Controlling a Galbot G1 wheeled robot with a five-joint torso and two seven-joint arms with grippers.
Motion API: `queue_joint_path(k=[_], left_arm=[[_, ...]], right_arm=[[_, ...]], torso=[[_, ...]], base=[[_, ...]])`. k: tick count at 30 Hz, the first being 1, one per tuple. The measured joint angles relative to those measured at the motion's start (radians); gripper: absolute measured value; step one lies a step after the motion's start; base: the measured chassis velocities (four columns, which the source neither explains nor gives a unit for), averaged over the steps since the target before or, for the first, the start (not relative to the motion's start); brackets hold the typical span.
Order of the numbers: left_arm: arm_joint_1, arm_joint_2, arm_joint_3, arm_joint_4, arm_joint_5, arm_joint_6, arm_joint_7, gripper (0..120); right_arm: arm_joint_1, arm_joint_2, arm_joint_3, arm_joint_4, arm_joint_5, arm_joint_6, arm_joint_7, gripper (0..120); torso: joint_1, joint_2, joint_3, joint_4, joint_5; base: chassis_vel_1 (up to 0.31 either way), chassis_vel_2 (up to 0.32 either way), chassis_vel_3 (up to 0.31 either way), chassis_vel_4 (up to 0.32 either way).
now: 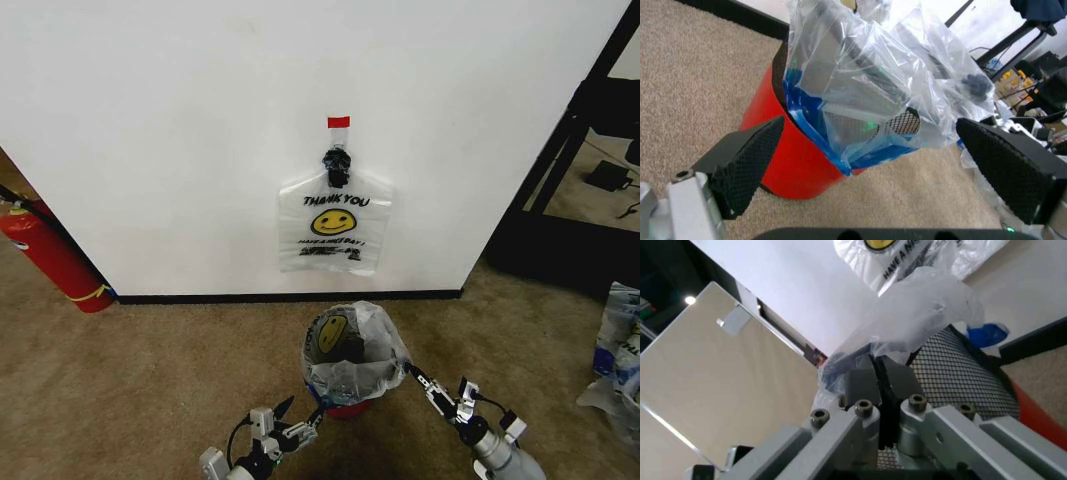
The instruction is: Pick up the garbage bag from the wall and place it over the trash bin.
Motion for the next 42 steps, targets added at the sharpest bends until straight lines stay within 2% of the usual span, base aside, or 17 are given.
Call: queue_joint_path(k=[19,34,42], left_arm=[[0.003,0.002,-0.001,-0.003,0.001,-0.005,0.003,100],[0.0,-0.001,0.004,0.009,0.001,-0.005,0.005,100],[-0.001,-0.001,0.005,0.014,0.0,-0.007,0.009,100]], right_arm=[[0.003,0.02,-0.029,-0.013,-0.03,0.064,0.114,0],[-0.012,0.038,-0.054,0.005,-0.045,0.138,0.268,0],[-0.016,0.051,-0.067,0.003,-0.078,0.153,0.286,0]], torso=[[0.0,0.0,0.0,0.0,0.0],[0.0,0.0,0.0,0.0,0.0],[0.0,0.0,0.0,0.0,0.0]], base=[[0.0,0.0,0.0,0.0],[0.0,0.0,0.0,0.0],[0.0,0.0,0.0,0.0]])
